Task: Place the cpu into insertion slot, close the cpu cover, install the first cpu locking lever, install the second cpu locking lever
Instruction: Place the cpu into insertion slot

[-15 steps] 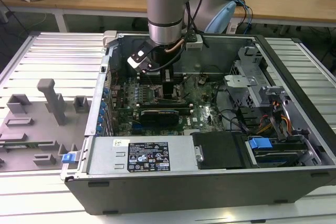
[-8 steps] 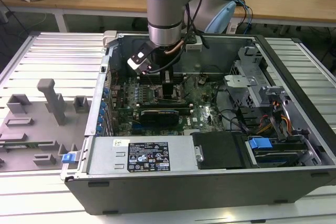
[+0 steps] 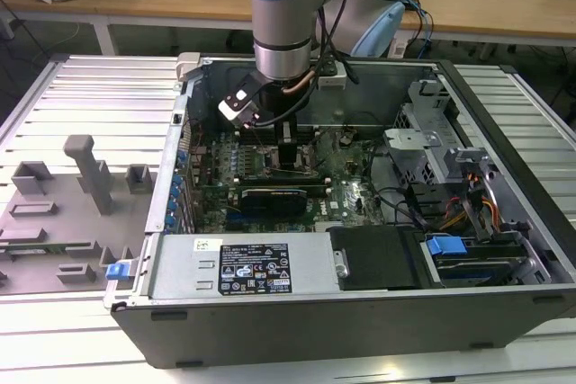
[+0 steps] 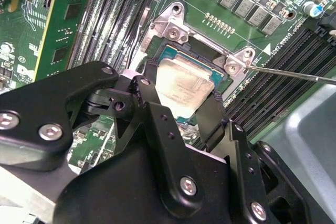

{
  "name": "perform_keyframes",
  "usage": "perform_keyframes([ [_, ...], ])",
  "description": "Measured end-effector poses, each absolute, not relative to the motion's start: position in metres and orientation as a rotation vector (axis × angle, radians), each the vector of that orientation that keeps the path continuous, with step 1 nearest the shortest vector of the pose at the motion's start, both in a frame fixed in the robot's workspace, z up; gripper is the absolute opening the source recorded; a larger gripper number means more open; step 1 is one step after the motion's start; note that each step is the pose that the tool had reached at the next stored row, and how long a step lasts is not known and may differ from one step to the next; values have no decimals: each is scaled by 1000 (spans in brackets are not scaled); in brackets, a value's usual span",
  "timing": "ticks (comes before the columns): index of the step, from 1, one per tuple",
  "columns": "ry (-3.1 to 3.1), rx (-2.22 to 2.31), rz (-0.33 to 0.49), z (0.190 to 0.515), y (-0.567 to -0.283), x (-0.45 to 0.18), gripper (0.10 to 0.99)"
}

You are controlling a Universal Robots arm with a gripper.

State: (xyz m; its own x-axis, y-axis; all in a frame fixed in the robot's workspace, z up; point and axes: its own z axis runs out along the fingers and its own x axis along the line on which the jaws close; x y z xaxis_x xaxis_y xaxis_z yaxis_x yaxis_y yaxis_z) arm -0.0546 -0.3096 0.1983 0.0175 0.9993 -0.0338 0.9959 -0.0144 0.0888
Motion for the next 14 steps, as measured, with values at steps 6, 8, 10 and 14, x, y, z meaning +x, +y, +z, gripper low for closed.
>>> perform_keyframes([
  [6, 2140, 2179, 58, 198, -310, -54, 541],
  [8, 2140, 2179, 59, 198, -310, -54, 541],
  [10, 2140, 2179, 59, 198, -310, -54, 549],
  [14, 2140, 2179, 59, 198, -310, -54, 616],
])
